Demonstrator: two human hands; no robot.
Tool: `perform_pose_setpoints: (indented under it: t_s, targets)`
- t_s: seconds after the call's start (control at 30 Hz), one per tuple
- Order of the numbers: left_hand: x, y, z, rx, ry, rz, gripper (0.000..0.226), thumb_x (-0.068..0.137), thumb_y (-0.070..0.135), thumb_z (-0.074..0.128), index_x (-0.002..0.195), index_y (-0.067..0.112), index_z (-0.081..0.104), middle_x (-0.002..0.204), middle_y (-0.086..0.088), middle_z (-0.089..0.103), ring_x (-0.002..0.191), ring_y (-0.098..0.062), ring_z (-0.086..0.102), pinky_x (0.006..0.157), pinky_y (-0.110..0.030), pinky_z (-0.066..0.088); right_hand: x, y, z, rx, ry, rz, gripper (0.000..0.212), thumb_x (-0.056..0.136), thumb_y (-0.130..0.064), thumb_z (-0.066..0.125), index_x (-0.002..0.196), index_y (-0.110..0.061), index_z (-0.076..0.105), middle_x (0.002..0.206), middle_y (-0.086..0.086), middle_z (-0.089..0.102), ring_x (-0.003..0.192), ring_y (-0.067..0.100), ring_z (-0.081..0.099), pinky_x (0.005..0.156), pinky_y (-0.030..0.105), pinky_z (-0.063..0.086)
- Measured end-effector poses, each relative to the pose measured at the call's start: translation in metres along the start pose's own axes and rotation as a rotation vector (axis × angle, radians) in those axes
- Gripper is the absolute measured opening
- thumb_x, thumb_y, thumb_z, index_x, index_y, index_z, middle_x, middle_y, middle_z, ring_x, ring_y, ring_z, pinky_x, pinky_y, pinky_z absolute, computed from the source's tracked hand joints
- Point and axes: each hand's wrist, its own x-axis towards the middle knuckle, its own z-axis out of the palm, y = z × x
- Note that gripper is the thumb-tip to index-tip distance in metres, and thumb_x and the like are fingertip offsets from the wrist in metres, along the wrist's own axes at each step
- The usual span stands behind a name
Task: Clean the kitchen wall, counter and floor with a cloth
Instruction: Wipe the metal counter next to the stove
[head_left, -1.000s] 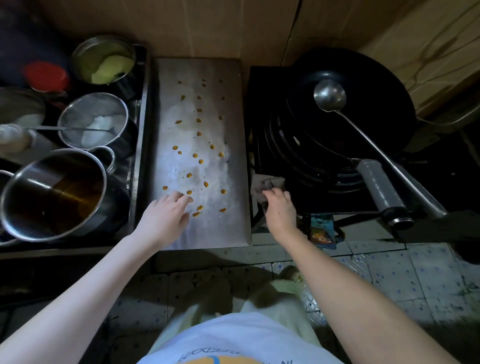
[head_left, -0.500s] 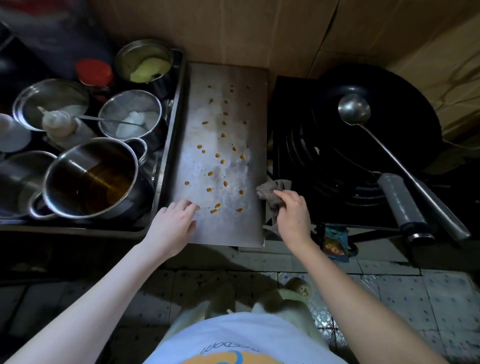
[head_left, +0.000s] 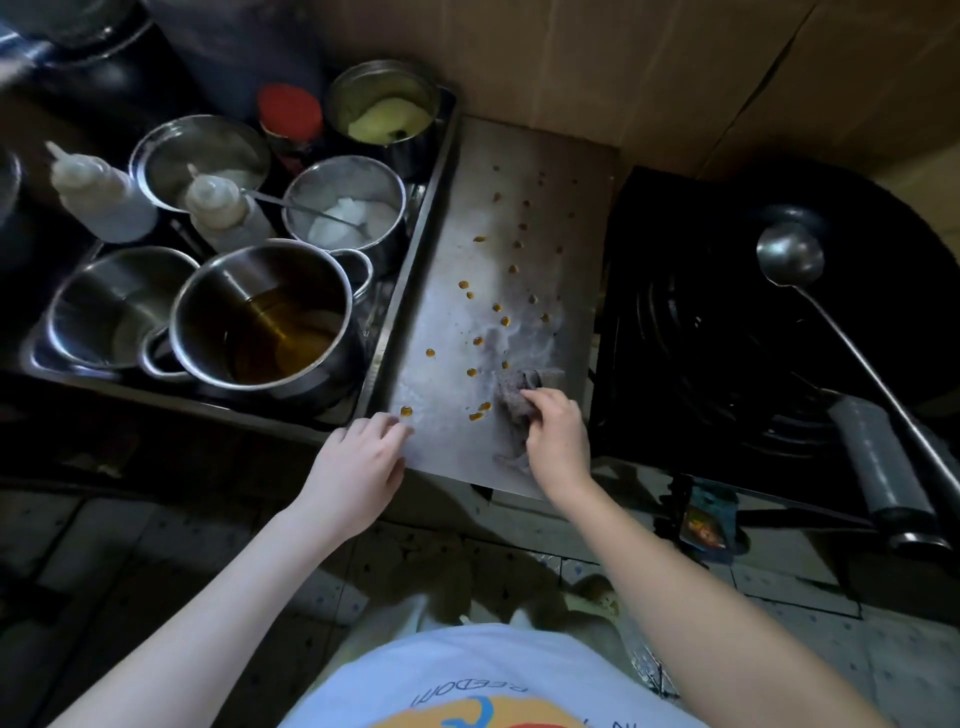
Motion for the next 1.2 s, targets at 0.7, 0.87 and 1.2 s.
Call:
perform_pose_setpoints:
  t_s: [0.7,0.87,1.2]
  targets:
    - [-0.047,-0.031,-0.009,0.025,0.106,-0.139,0.034,0.076,0.013,0.07,0.11,0.008,0.066,0.108,-0.011,0.065,0.088,-0.031,0.064,0.068,-0.037,0.052,0.003,-0.057,0.064,-0.336,-0.327,-0.592,0.051,0.078,0.002,0.063,0.126,-0.01,0.054,0.13,0.012,0.05,0.113,0.032,0.046,0.075,0.04,0.053]
    - [-0.044,-0.032,-0.011,0.012,0.116,-0.149,0.035,0.075,0.012,0.072,0.108,0.007,0.067,0.106,-0.011,0.066,0.086,-0.032,0.065,0.067,-0.037,0.052,0.023,-0.022,0.034,-0.235,-0.209,-0.339,0.05,0.078,-0.005,0.066,0.126,-0.015,0.056,0.135,0.007,0.049,0.119,0.03,0.042,0.082,0.039,0.048]
    - [-0.039,-0.035,-0.01,-0.001,0.102,-0.158,0.034,0.079,0.014,0.07,0.112,0.007,0.065,0.106,-0.013,0.065,0.087,-0.032,0.065,0.069,-0.038,0.052,0.052,-0.005,0.02,-0.294,0.004,-0.032,0.044,0.085,0.001,0.051,0.126,-0.013,0.058,0.127,0.01,0.051,0.112,0.032,0.042,0.077,0.038,0.045]
